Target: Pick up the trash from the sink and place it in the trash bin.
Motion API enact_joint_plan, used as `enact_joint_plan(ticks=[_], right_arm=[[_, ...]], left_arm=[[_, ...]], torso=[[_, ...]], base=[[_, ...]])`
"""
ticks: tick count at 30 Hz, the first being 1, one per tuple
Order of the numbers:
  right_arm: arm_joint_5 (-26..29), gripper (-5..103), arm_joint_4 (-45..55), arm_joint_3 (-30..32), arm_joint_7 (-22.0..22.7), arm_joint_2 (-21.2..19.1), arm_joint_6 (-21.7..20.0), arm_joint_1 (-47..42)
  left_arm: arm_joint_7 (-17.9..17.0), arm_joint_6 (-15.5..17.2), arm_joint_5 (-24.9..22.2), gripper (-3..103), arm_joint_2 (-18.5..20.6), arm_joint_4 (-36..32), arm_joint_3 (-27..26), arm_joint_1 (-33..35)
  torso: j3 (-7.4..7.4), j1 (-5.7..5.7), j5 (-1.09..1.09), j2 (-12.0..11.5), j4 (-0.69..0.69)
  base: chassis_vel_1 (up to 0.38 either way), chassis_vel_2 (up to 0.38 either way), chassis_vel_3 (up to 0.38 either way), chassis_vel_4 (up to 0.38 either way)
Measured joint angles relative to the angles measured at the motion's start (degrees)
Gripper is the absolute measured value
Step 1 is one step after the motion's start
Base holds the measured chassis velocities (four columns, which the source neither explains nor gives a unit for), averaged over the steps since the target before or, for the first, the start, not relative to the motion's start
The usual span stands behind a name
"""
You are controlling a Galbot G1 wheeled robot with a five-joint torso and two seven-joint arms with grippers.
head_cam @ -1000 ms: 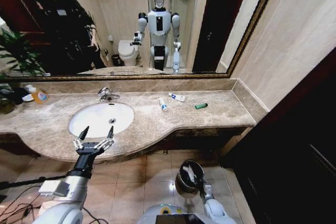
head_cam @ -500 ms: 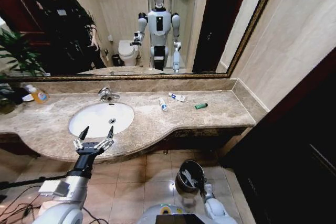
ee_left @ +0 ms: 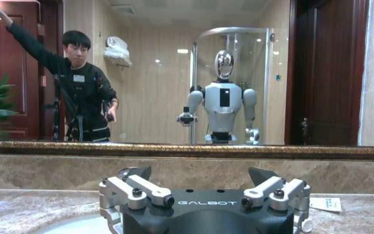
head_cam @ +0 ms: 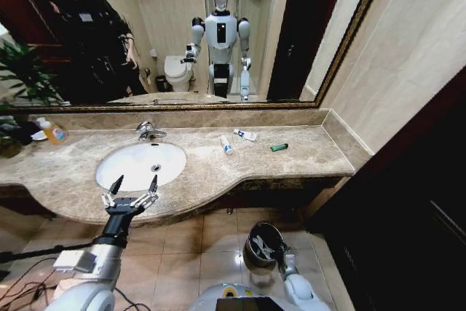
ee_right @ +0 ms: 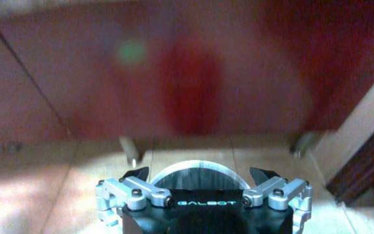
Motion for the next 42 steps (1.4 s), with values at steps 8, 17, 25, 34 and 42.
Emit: enact_joint_plan(ticks=[8,17,25,34,42], right_arm=[[-0.1,100,18.9,1.9,1.1,-2.3,3.5,-7.5],[-0.1,100,42.4,3.7,0.8,-2.7,-2.0,-9.2],[-0.8,100,43.5,-2.5,-0.6,-2.8,-10.7,3.0],[-0.1,100,35.7,-9.6,-0.7,-2.7,-15.0,17.5],[4.7,100,23.8,-18.6,5.1,0.2,-18.8,30.9]], left_arm=[[0.0,0.0,0.0,100,0.0,0.0,0.0,0.0],[0.0,0.0,0.0,100,0.0,0.0,0.0,0.0],[0.0,0.0,0.0,100,0.0,0.0,0.0,0.0],[0.0,0.0,0.0,100,0.0,0.0,0.0,0.0],[0.0,0.0,0.0,100,0.0,0.0,0.0,0.0]], torso=[[0.00,0.00,0.01,0.0,0.00],[0.00,0.00,-0.01,0.0,-0.01],[0.00,0.00,-0.01,0.0,0.00],[0.01,0.00,-0.02,0.0,0.00],[0.01,0.00,-0.01,0.0,-0.01]], base=[[0.000,0.000,0.000,0.000],[0.000,0.000,0.000,0.000],[0.000,0.000,0.000,0.000],[0.000,0.000,0.000,0.000],[0.000,0.000,0.000,0.000]])
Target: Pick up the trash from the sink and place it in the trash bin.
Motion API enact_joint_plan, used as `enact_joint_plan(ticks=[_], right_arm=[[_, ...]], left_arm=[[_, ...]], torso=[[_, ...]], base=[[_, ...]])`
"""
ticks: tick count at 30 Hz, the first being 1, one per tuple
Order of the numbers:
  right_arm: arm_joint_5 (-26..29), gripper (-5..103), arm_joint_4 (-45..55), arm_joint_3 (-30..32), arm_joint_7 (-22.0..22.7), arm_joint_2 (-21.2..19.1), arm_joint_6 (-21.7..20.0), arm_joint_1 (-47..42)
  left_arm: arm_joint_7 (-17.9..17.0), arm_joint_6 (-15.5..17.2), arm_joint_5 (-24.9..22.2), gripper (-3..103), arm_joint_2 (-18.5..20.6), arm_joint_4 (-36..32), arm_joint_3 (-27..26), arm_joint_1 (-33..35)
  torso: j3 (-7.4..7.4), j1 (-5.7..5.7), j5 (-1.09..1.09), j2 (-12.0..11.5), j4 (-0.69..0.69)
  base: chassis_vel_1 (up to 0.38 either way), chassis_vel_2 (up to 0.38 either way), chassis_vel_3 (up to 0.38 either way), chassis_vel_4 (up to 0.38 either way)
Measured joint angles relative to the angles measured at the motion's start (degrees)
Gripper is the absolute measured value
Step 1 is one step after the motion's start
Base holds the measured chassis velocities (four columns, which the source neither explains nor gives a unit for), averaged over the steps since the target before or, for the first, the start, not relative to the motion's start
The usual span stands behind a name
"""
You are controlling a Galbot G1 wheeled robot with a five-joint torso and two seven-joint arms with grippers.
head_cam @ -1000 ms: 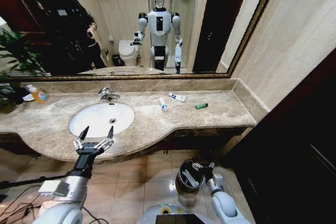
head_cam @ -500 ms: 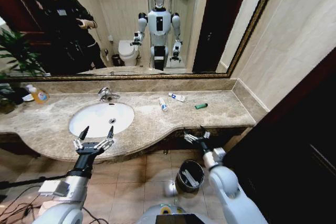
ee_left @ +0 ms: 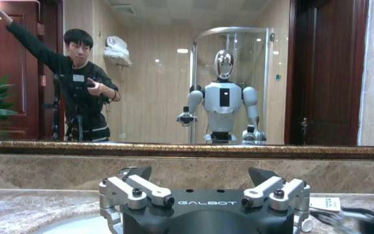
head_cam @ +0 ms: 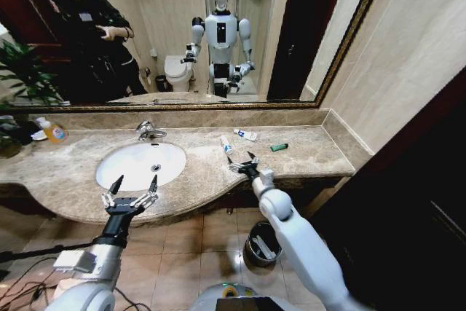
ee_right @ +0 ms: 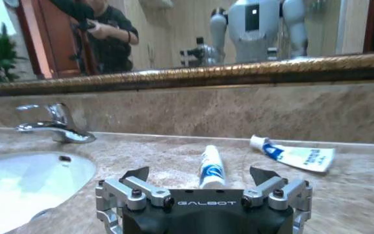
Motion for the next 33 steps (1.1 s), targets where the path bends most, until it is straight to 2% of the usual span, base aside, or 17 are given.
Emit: enact_joint_plan(ticks=[8,16,27,28,29,31,33], right_arm=[[0.5,100,-12.7,-2.3,2.4,4.1,-0.5,10.8],[1.7,100,-19.8,-2.5,2.5,4.9,-0.9,14.5],[2.4,100,-22.5,-3.6,2.3,5.3,-1.7,15.0],[2.4,102,-22.5,-3.6,2.2,5.3,-1.7,15.0],[2.3,99,-22.6,-3.5,2.2,5.3,-1.7,14.9],[2.1,99,-22.7,-3.4,2.2,5.3,-1.6,14.9],[1.1,91,-22.8,-3.4,1.9,5.2,-1.0,14.7]], left_arm=[[0.0,0.0,0.0,100,0.0,0.0,0.0,0.0],[0.0,0.0,0.0,100,0.0,0.0,0.0,0.0],[0.0,0.0,0.0,100,0.0,0.0,0.0,0.0],[0.0,0.0,0.0,100,0.0,0.0,0.0,0.0],[0.0,0.0,0.0,100,0.0,0.0,0.0,0.0],[0.0,0.0,0.0,100,0.0,0.0,0.0,0.0],[0.0,0.0,0.0,100,0.0,0.0,0.0,0.0]], torso=[[0.00,0.00,0.00,0.0,0.00],[0.00,0.00,0.01,0.0,0.00],[0.00,0.00,0.02,0.0,0.00],[0.00,-0.01,0.02,0.0,0.00],[0.00,-0.01,0.02,0.0,0.00],[0.00,-0.01,0.01,0.0,0.00],[0.00,0.00,0.02,0.0,0.00]], base=[[0.000,0.000,0.000,0.000],[0.000,0.000,0.000,0.000],[0.000,0.000,0.000,0.000],[0.000,0.000,0.000,0.000],[0.000,0.000,0.000,0.000],[0.000,0.000,0.000,0.000],[0.000,0.000,0.000,0.000]])
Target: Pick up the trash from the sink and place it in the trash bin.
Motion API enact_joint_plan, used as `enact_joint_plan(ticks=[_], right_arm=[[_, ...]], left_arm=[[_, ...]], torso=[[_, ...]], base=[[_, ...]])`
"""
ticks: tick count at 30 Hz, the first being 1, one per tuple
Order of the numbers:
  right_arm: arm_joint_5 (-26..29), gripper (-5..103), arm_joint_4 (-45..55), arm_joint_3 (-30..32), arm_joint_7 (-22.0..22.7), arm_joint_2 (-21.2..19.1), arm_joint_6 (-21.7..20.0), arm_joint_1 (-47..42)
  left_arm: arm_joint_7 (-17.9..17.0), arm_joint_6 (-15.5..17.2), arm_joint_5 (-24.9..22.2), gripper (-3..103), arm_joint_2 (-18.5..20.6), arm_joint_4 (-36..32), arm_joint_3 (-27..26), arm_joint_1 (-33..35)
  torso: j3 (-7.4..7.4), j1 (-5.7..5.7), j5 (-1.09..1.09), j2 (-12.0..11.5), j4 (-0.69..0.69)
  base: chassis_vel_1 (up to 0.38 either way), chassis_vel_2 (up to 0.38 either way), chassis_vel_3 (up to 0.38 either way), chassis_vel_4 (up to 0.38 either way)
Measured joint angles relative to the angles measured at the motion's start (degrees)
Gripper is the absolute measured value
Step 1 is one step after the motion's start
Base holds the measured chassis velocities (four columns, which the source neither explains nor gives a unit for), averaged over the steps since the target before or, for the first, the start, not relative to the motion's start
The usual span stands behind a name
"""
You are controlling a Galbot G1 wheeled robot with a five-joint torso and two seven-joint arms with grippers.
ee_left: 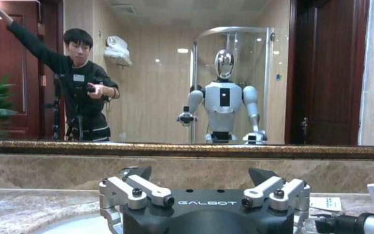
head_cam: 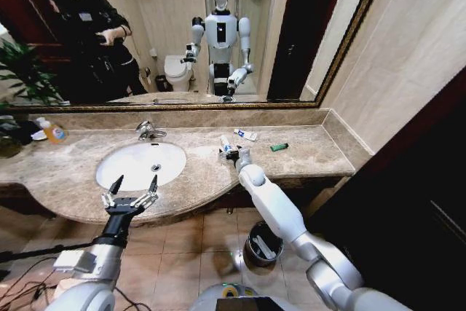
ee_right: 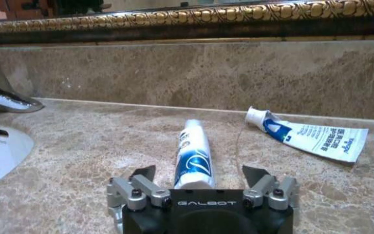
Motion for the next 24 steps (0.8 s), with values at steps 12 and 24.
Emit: enact_joint_plan(ticks=[12,24], right_arm=[[-1.8,61,-0.1,0.0,-0.3,0.3,0.9,-0.7],[-1.0,31,1.3,1.0,-0.3,-0.4,1.7,-1.5]], left_arm=[[0.0,0.0,0.0,100,0.0,0.0,0.0,0.0],[0.0,0.0,0.0,100,0.0,0.0,0.0,0.0]], torso=[[0.00,0.00,0.00,0.0,0.00],[0.00,0.00,0.00,0.0,0.00]], base=[[0.000,0.000,0.000,0.000],[0.000,0.000,0.000,0.000]])
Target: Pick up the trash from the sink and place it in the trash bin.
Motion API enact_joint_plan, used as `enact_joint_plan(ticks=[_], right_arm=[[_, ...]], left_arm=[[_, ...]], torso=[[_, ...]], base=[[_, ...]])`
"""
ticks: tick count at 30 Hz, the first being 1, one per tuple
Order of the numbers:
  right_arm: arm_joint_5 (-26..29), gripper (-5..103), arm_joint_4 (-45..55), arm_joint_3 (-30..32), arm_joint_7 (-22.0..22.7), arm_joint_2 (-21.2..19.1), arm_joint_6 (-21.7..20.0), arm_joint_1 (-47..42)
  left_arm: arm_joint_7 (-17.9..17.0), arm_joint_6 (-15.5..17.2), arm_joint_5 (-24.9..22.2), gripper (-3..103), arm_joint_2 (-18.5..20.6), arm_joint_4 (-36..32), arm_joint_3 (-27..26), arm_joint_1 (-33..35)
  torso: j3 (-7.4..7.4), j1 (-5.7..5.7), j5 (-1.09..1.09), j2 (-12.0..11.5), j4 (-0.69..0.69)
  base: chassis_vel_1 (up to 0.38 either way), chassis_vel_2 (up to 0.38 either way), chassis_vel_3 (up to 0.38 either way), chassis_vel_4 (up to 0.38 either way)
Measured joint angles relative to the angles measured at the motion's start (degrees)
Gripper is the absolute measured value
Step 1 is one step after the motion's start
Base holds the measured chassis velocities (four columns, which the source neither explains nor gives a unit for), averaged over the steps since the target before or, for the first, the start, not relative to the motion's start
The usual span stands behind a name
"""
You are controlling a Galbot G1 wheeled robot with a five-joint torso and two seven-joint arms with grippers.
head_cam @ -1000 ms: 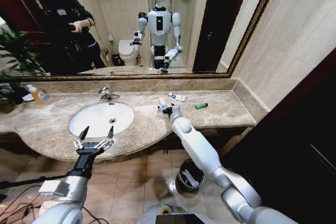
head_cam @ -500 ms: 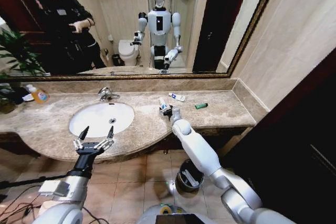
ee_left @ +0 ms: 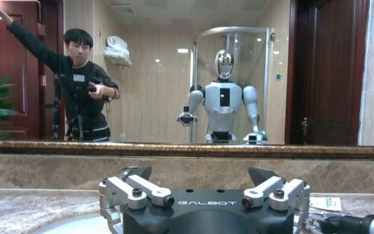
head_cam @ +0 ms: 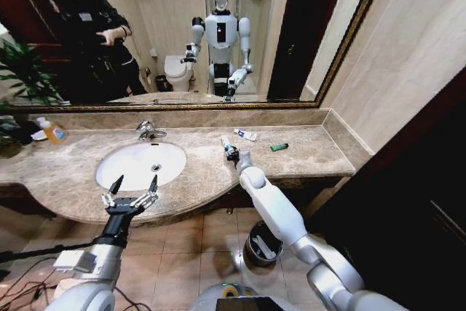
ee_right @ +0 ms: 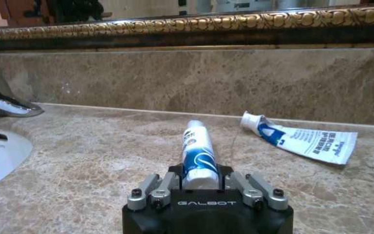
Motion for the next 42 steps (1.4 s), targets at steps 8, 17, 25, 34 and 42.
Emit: enact_joint_plan(ticks=[8,17,25,34,42], right_arm=[[0.1,30,3.3,0.3,0.3,-1.1,-0.1,-1.4],[0.5,29,13.6,1.4,1.4,-5.2,-0.3,-6.3],[-0.2,29,26.2,7.0,-0.4,-10.7,0.8,-19.1],[-0.4,29,38.1,10.8,-0.9,-14.7,3.1,-29.8],[-2.2,29,40.7,16.9,-2.5,-15.2,8.6,-42.1]], left_arm=[[0.0,0.0,0.0,100,0.0,0.0,0.0,0.0],[0.0,0.0,0.0,100,0.0,0.0,0.0,0.0],[0.0,0.0,0.0,100,0.0,0.0,0.0,0.0],[0.0,0.0,0.0,100,0.0,0.0,0.0,0.0],[0.0,0.0,0.0,100,0.0,0.0,0.0,0.0]], torso=[[0.00,0.00,0.01,0.0,0.00],[0.00,0.00,0.01,0.0,0.00],[0.00,0.00,0.01,0.0,-0.01],[-0.01,0.00,0.00,0.0,0.00],[-0.01,0.00,0.00,0.0,0.00]], base=[[0.000,0.000,0.000,0.000],[0.000,0.000,0.000,0.000],[0.000,0.000,0.000,0.000],[0.000,0.000,0.000,0.000],[0.000,0.000,0.000,0.000]])
